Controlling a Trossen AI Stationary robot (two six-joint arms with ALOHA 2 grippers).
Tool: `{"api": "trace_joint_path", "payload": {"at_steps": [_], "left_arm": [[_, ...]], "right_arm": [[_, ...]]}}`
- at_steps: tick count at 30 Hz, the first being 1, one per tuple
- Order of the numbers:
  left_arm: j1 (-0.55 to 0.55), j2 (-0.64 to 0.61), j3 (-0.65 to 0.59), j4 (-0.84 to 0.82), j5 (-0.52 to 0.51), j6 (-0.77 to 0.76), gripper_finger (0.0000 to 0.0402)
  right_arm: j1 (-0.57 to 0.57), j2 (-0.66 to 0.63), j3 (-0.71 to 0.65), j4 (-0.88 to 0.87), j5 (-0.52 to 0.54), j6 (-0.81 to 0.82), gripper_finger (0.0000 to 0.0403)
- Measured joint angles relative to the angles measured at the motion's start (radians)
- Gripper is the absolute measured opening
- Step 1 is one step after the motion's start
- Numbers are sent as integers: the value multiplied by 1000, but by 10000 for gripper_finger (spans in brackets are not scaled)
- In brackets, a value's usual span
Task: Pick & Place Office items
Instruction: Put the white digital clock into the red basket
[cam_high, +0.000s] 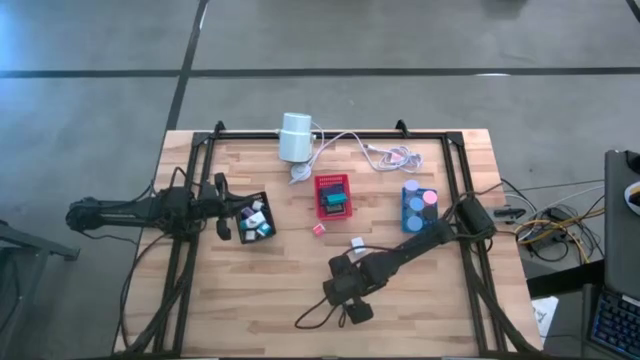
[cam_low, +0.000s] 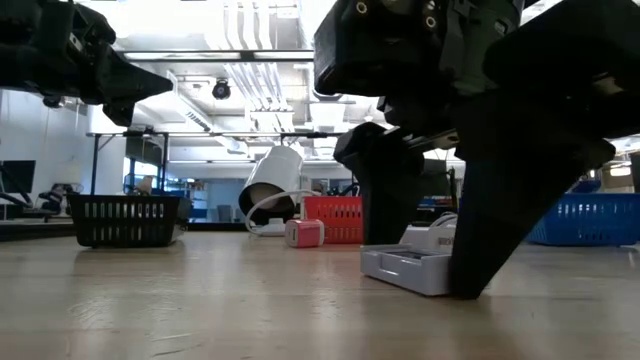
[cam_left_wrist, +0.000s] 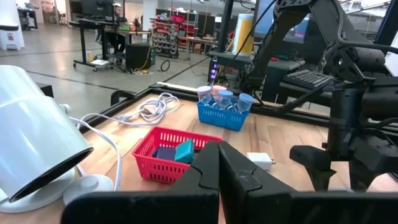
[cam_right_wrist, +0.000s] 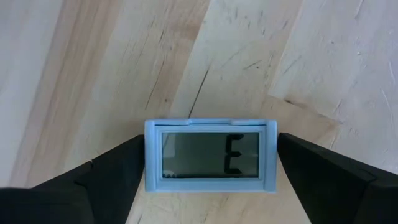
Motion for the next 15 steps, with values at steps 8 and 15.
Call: {"api": "trace_joint_path", "payload": {"at_steps": [8,15], "left_arm": [[0,0,0,0,0,0,0],[0,0,0,-7,0,0,0]], "right_arm": [[-2,-13,-3,7,0,4,277],[-2,-45,-12,76,-9,-57,277]]}}
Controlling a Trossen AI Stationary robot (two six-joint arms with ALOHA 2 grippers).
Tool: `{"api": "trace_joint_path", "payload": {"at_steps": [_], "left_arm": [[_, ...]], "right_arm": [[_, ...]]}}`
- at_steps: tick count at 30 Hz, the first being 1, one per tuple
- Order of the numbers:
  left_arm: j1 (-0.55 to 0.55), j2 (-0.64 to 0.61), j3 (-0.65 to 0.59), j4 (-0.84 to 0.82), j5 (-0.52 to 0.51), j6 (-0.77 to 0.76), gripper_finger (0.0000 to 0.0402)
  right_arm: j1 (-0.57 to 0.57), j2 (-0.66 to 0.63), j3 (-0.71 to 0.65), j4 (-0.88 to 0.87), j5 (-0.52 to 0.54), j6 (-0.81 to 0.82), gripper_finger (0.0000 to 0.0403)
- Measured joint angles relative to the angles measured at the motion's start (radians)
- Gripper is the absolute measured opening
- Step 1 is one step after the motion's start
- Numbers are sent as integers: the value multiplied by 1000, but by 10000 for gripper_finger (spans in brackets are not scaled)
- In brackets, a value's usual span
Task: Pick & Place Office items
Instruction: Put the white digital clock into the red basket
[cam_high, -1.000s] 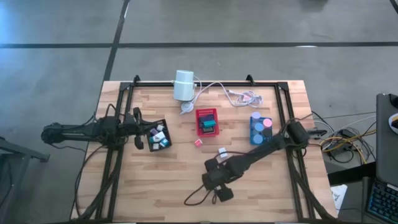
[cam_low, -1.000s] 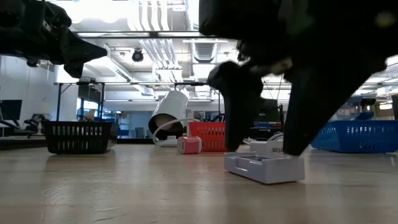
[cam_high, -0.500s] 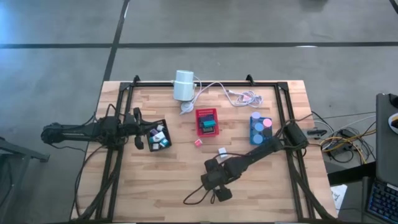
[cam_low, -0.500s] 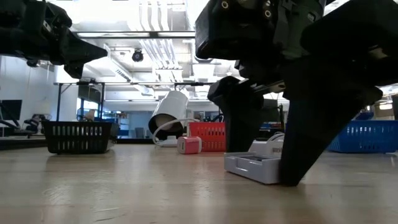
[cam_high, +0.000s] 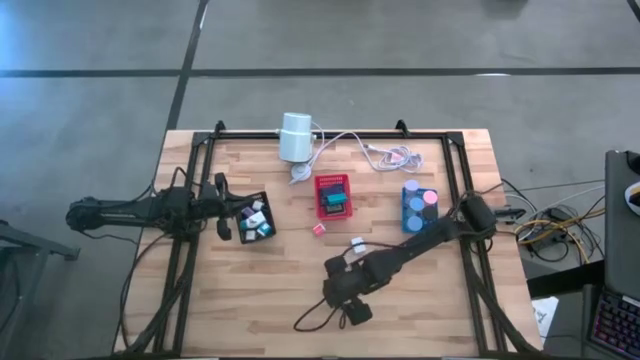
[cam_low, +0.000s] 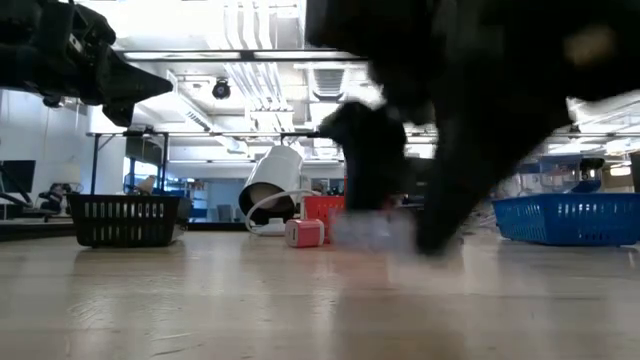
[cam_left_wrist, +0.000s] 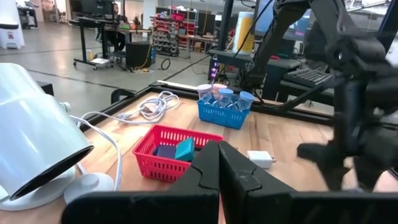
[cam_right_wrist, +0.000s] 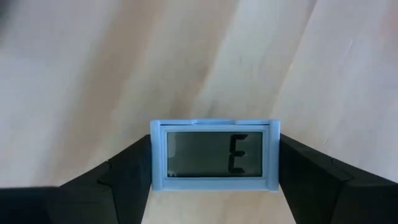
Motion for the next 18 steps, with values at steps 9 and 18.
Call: {"api": "trace_joint_path", "payload": {"at_steps": [9,18], "left_arm": [[0,13,0,-14,-1,-4,0],[0,18,0,-16,-2,-15,0]], "right_arm": [[-43,-360,-319,467,4,-13,277],[-78,-853,-844,971,121,80,277]]}}
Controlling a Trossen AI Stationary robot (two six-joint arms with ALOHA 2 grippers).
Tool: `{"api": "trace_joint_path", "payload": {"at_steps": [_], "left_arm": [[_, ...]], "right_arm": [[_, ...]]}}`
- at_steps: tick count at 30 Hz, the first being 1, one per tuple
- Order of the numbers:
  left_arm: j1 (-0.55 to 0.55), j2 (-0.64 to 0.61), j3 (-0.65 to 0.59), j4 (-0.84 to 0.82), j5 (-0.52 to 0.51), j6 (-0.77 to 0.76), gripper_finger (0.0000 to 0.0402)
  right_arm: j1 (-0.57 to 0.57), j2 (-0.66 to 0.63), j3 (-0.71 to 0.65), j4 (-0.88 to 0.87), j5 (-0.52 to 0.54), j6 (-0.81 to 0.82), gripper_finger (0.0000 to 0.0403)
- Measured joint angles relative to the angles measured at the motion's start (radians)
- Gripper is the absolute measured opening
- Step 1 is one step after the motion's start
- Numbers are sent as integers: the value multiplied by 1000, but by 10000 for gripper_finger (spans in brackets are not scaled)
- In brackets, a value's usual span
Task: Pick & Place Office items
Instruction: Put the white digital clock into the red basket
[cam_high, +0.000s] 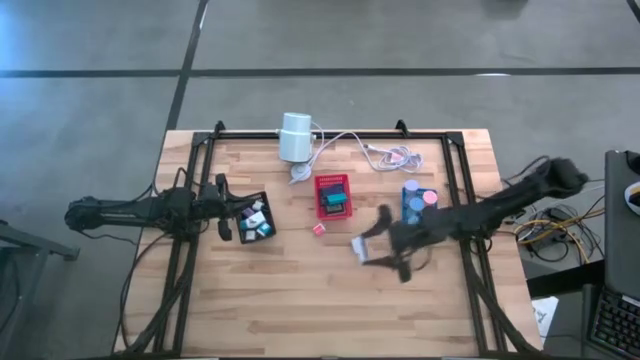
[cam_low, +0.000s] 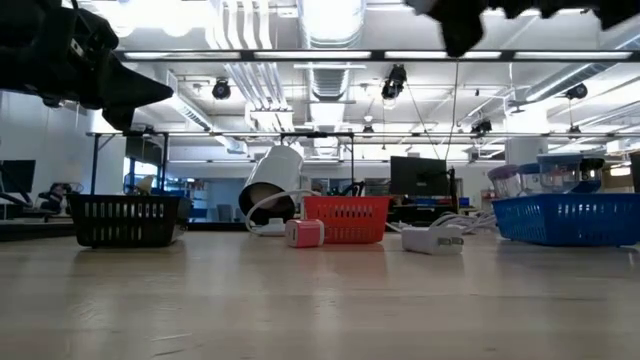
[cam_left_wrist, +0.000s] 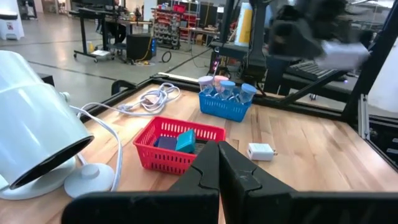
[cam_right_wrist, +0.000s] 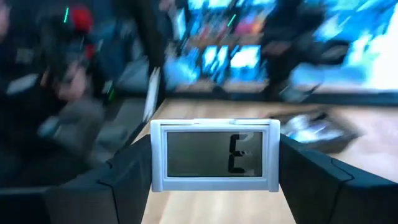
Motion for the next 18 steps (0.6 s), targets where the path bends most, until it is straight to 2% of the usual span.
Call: {"api": "trace_joint_path", "payload": {"at_steps": [3,6,15,18], "left_arm": [[0,0,0,0,0,0,0],[0,0,0,0,0,0,0],[0,0,0,1,-1,5,0],[0,0,0,2,-6,9,0]], "right_arm": [[0,-152,-121,63,81,3,277],[-2,-275,-211,90,117,-2,277],[-32,-626,-400,125,118,-60,277],[-56,-738,-436,86,66,-57,277]]}}
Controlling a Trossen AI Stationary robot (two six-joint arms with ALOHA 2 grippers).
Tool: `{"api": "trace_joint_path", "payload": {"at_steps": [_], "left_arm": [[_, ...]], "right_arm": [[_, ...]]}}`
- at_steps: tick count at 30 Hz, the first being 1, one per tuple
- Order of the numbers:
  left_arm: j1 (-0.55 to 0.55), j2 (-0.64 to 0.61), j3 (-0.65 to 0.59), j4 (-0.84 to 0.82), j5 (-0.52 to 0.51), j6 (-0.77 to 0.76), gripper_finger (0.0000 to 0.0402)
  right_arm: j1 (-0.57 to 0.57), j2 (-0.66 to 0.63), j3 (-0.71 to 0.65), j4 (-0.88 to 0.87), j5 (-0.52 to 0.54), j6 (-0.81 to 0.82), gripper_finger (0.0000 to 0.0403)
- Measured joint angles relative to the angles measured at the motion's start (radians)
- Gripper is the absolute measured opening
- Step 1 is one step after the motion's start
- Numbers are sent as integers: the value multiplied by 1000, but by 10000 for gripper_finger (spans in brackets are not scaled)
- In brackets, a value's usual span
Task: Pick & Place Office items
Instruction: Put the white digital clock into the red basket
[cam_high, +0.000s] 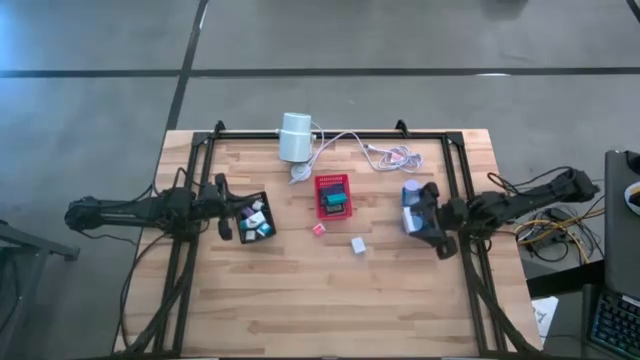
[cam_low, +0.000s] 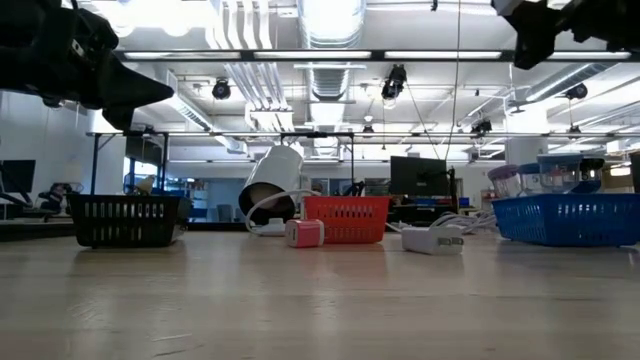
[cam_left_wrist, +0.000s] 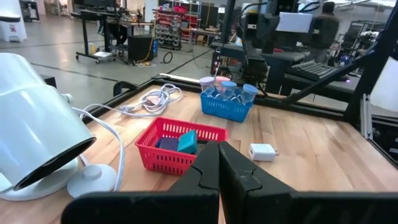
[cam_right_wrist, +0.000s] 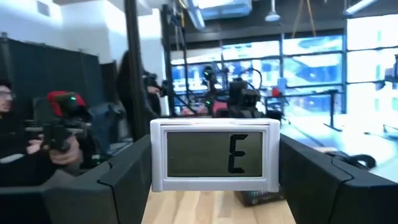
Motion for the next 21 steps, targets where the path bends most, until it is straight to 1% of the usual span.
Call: {"api": "trace_joint_path", "payload": {"at_steps": [2,4,8,11,14,18,21], "left_arm": [[0,0,0,4,-19,0,0],[0,0,0,6,-37,0,0],[0,0,0,6,-41,9,0],[0,0,0,9,-45,41,0],[0,0,0,36,-51,69,0],[0,0,0,46,-51,76,0],[0,0,0,54,-51,78,0]], "right_arm": [[-14,-62,-19,-31,-29,-1,277],[-22,-121,-45,-51,-31,-8,277],[-29,-211,-93,-49,-32,-36,277],[-29,-264,-122,-45,-29,-50,277],[-29,-295,-137,-65,-27,-58,277],[-28,-304,-137,-88,-28,-90,277],[-28,-304,-137,-107,-61,-95,277]]}}
